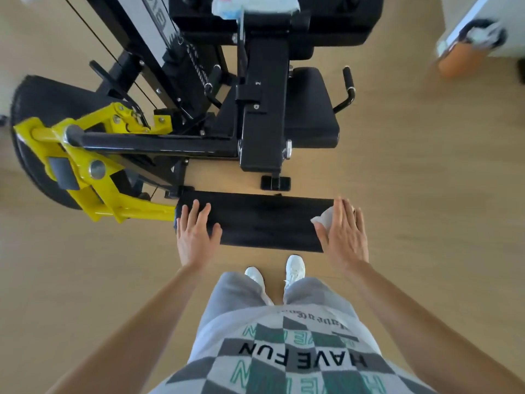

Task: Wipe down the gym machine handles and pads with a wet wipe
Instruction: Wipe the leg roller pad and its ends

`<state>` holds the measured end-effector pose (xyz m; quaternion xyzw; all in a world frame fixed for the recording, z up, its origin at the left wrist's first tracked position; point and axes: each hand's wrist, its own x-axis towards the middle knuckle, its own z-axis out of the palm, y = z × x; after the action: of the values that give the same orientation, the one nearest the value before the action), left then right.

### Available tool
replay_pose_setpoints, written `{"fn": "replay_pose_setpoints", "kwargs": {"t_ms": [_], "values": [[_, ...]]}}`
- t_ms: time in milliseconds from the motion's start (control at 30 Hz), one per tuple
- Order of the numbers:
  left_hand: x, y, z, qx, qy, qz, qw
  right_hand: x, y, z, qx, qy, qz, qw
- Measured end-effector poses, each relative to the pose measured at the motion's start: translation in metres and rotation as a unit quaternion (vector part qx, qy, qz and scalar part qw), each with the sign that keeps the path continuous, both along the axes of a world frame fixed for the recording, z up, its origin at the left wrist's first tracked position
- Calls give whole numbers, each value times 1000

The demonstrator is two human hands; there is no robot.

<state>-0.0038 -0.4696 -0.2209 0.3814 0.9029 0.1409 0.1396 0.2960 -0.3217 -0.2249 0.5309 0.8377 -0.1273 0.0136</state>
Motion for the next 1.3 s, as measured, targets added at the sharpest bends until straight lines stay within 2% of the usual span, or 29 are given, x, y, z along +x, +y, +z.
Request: {"fn": "replay_pose_setpoints", "kwargs": {"t_ms": [133,267,367,533,667,867,1000,1133,1300], "values": [[2,3,1,-15,4,1,1000,9,-3,-2,-15,68,-41,997],[0,4,5,-21,18,-12,1000,7,-11,-9,37,57,-16,998],[-13,2,7,-29,44,-39,998,2,-22,-16,50,19,-51,997],[-57,-9,2,40,61,-123,990,-19,-32,-20,60,44,-95,993],[-85,-19,-3,56,-27,-62,996,-60,-45,-18,30,53,-113,992],[-113,-23,-1,63,-166,-50,983,-149,-84,-11,11,-2,-51,999],[-128,-22,-4,63,-197,-75,975,-197,-97,-6,1,-16,17,1000],[-140,-22,-3,63,-218,-112,968,-231,-108,1,-14,48,37,998],[-142,-22,-4,70,-227,-103,966,-243,-119,10,-80,92,71,990]]}}
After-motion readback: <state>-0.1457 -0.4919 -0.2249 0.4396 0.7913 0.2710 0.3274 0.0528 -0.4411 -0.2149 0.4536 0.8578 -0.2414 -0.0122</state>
